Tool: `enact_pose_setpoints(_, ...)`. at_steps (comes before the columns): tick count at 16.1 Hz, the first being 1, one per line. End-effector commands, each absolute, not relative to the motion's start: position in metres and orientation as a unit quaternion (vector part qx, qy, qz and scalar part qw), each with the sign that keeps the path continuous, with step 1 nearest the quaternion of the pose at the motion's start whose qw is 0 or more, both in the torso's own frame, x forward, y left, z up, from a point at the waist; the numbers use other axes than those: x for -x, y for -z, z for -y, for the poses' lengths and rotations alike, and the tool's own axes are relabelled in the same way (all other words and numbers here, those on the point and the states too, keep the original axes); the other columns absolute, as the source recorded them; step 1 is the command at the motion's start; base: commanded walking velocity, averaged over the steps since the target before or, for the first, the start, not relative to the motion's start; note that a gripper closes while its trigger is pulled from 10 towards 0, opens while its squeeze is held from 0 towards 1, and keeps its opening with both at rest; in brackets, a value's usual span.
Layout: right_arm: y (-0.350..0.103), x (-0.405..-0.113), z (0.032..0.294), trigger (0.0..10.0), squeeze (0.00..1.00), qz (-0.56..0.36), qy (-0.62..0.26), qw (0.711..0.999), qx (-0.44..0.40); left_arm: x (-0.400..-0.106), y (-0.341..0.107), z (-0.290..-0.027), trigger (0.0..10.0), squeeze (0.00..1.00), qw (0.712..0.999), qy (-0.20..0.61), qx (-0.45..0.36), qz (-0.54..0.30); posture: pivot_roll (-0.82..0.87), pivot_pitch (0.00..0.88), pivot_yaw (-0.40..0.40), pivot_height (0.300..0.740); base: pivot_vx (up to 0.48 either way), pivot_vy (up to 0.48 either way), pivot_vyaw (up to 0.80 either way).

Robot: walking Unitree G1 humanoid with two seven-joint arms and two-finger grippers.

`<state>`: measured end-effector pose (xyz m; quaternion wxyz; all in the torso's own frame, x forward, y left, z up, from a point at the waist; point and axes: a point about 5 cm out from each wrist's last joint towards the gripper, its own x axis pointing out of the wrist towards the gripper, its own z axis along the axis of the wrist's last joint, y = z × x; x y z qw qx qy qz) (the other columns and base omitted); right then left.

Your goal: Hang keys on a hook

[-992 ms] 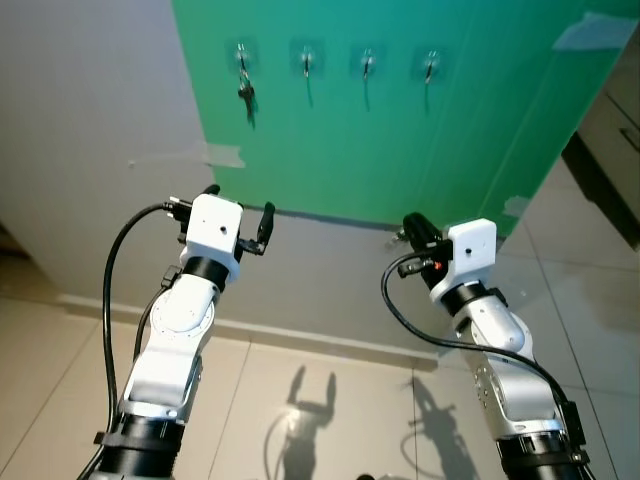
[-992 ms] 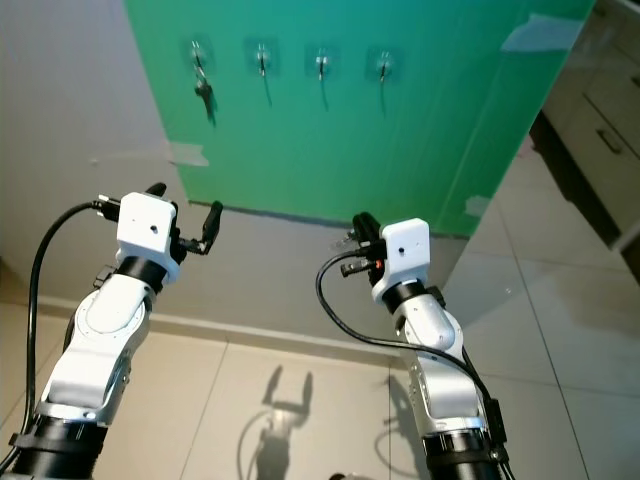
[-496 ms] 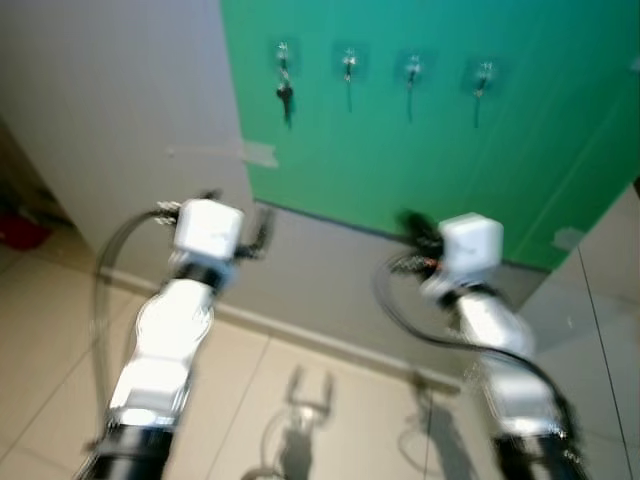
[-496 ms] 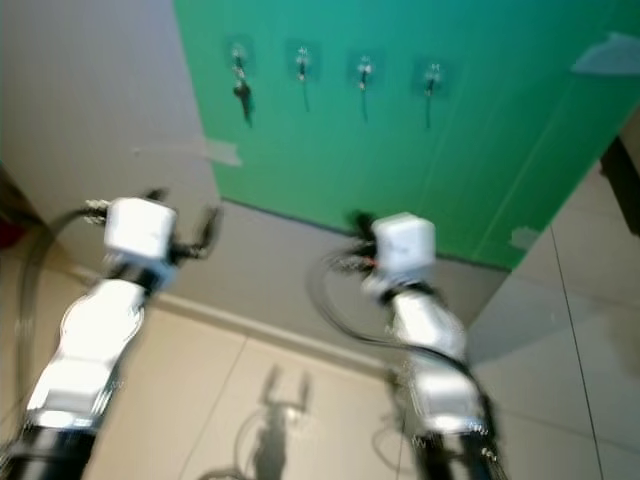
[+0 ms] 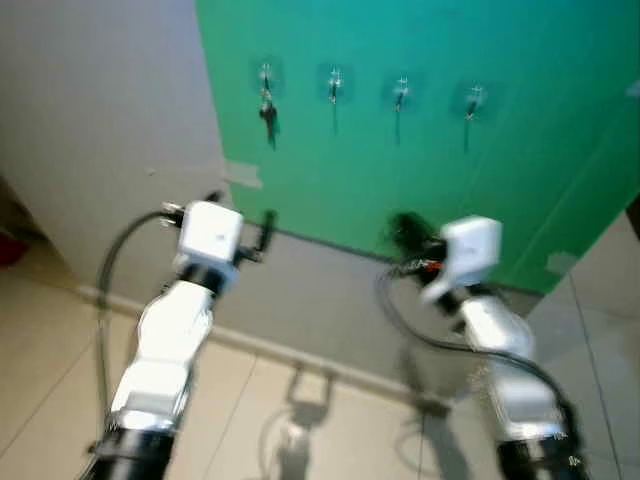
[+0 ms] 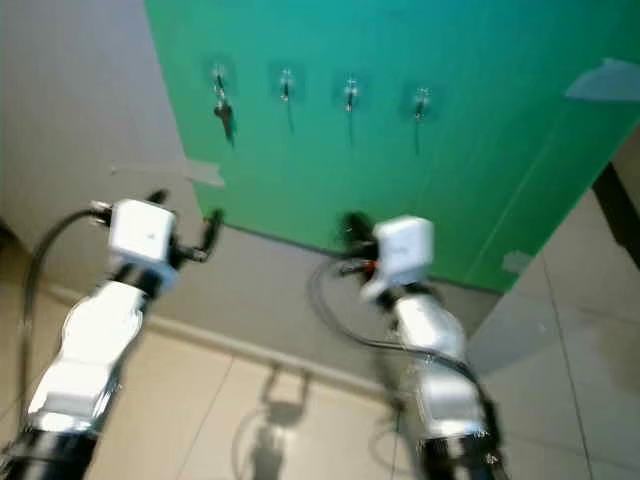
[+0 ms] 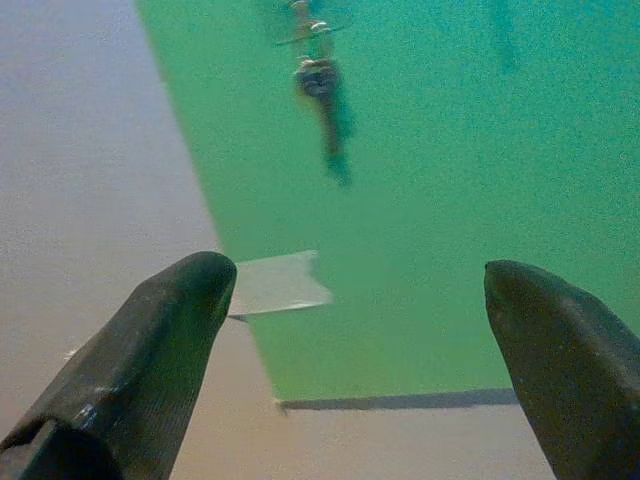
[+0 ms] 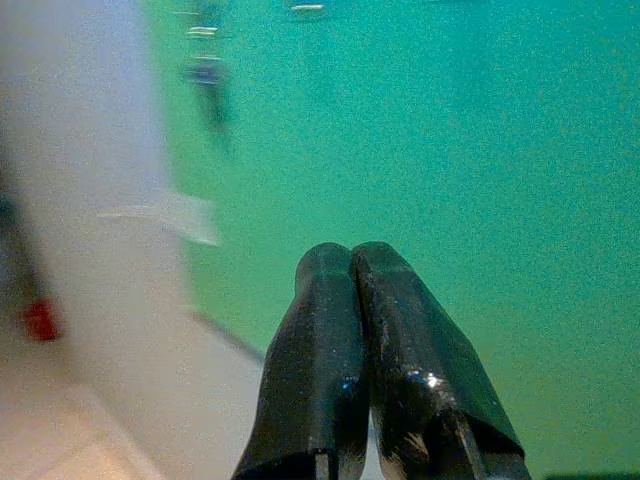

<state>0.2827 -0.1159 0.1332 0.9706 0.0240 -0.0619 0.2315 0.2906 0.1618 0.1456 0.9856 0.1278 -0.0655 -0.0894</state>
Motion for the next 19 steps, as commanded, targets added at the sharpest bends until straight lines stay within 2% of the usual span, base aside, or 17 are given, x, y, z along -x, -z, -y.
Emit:
enact_pose_setpoints(1,-0.141,-0.283,0.125,10.0,0.00,0.072,-0.227,0.971,-0.021,-0.291,-0.150,-0.153,10.0,0.00,0.984,0.105,-0.121,0.075,0.00,0.000,-0.011,0.740,0.307,0.000,0.00)
enact_pose_setpoints(4,-0.146,-0.278,0.118,10.0,0.00,0.074,-0.276,0.958,-0.035,-0.289,-0.150,-0.150,10.0,0.00,0.982,0.124,-0.118,0.073,0.00,0.000,-0.010,0.740,0.000,0.000,0.00)
enact_pose_setpoints(8,-0.151,-0.276,0.112,10.0,0.00,0.078,-0.286,0.953,-0.057,-0.289,-0.154,-0.150,10.0,0.00,0.983,0.117,-0.113,0.085,0.00,0.000,-0.012,0.740,0.000,0.000,0.00)
enact_pose_setpoints(12,-0.147,-0.277,0.114,10.0,0.00,0.070,-0.276,0.958,-0.040,-0.291,-0.155,-0.151,10.0,0.00,0.983,0.116,-0.112,0.082,0.00,0.000,-0.013,0.740,0.000,0.000,0.12)
enact_pose_setpoints(15,-0.148,-0.278,0.115,10.0,0.00,0.070,-0.267,0.961,-0.035,-0.290,-0.155,-0.151,10.0,0.00,0.982,0.121,-0.115,0.082,0.00,0.000,-0.010,0.740,0.348,0.000,0.74)
enact_pose_setpoints(19,-0.152,-0.280,0.122,10.0,0.00,0.081,-0.239,0.967,-0.043,-0.290,-0.154,-0.150,10.0,0.00,0.982,0.129,-0.115,0.078,-0.01,0.000,-0.003,0.740,0.384,0.000,0.00)
